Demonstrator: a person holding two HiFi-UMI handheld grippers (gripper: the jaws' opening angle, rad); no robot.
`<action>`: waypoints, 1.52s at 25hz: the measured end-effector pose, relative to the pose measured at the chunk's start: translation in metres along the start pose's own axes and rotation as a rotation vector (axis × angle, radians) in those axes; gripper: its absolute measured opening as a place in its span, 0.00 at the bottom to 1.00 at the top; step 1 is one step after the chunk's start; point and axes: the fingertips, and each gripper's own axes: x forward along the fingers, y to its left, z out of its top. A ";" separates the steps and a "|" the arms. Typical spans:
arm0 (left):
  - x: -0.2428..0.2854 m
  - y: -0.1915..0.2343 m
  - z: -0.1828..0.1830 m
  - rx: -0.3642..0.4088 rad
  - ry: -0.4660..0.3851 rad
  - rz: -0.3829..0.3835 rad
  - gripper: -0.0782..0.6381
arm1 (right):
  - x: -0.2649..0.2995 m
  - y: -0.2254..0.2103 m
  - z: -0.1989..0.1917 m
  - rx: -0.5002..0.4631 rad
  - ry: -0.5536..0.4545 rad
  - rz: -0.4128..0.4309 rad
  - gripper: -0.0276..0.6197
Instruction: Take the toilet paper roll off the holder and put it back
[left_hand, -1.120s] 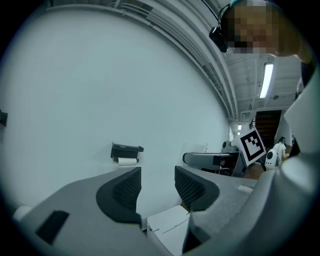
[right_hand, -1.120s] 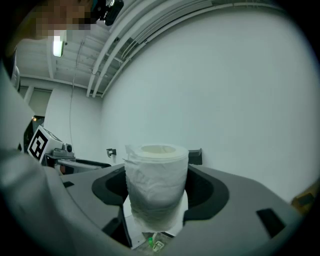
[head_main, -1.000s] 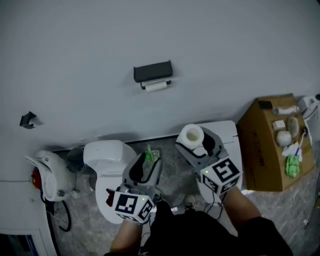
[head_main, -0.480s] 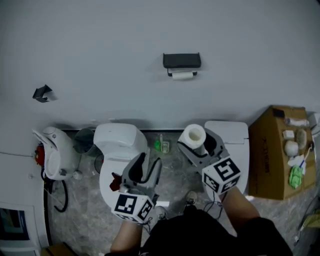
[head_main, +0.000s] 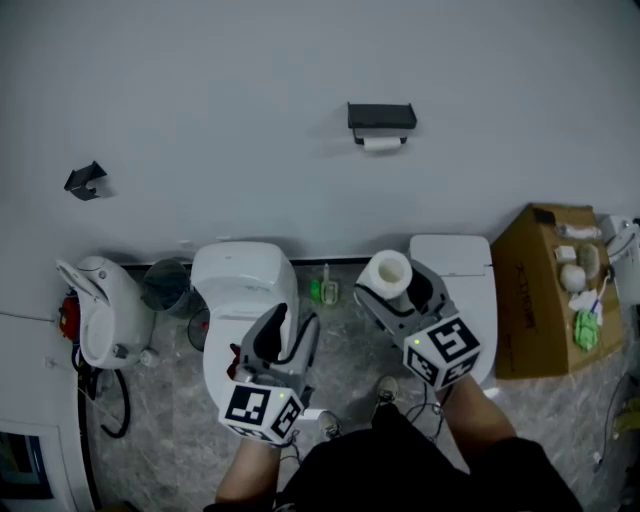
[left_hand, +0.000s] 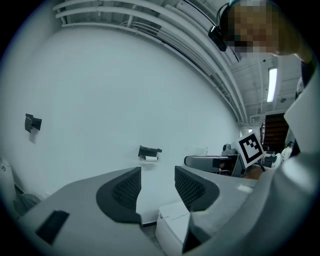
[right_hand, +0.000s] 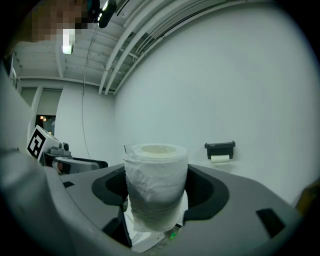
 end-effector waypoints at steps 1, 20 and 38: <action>-0.006 0.001 0.000 -0.001 -0.001 -0.015 0.39 | -0.002 0.008 0.000 -0.002 -0.001 -0.013 0.52; -0.062 -0.048 -0.017 -0.016 0.016 -0.233 0.39 | -0.098 0.056 -0.014 0.000 0.017 -0.235 0.52; -0.035 -0.175 -0.021 0.044 0.010 -0.099 0.39 | -0.195 -0.014 -0.014 0.032 -0.044 -0.083 0.52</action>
